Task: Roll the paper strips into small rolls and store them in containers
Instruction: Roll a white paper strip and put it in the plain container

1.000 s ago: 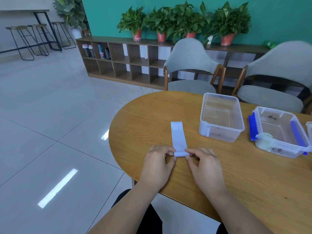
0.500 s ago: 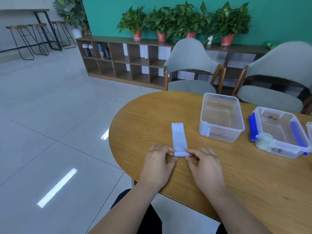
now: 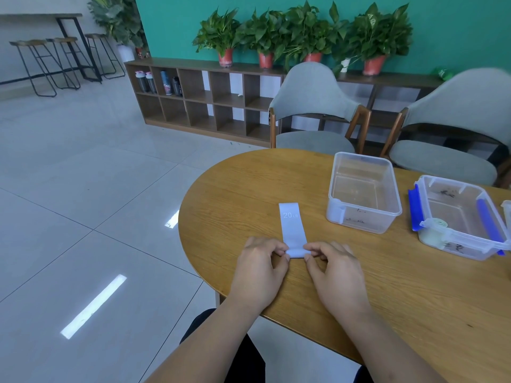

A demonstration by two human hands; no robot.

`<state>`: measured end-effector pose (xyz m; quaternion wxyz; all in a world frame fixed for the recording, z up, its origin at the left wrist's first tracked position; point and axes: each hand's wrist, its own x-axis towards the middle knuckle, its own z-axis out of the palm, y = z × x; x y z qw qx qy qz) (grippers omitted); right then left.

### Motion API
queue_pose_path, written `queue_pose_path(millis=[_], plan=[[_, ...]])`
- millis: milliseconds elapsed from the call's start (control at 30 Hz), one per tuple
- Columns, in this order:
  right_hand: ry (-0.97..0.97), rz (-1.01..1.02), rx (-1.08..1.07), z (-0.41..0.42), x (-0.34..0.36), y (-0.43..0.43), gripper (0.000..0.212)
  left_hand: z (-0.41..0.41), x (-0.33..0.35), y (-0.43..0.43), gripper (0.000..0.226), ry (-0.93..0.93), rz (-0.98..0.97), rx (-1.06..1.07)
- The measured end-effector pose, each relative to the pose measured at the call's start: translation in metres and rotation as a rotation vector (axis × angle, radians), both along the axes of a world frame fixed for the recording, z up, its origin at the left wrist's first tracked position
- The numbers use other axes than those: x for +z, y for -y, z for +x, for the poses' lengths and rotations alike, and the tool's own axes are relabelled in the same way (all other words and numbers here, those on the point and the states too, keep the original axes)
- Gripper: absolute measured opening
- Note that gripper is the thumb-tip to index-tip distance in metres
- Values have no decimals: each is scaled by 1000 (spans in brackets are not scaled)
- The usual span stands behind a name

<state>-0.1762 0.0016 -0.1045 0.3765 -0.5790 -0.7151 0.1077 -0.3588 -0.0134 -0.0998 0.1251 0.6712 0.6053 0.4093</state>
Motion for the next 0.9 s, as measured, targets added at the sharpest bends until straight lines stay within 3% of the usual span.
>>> queue_pose_path(millis=[233,500,900], plan=[[49,-3,12,2,-2,-2,26,0,2,1,27,11,-12,-4],[-49,-29,19,0,3,2,23,0,4,3,18,47,-8,6],[10,21,11,2,1,0,21,0,5,2,24,42,-35,-1]])
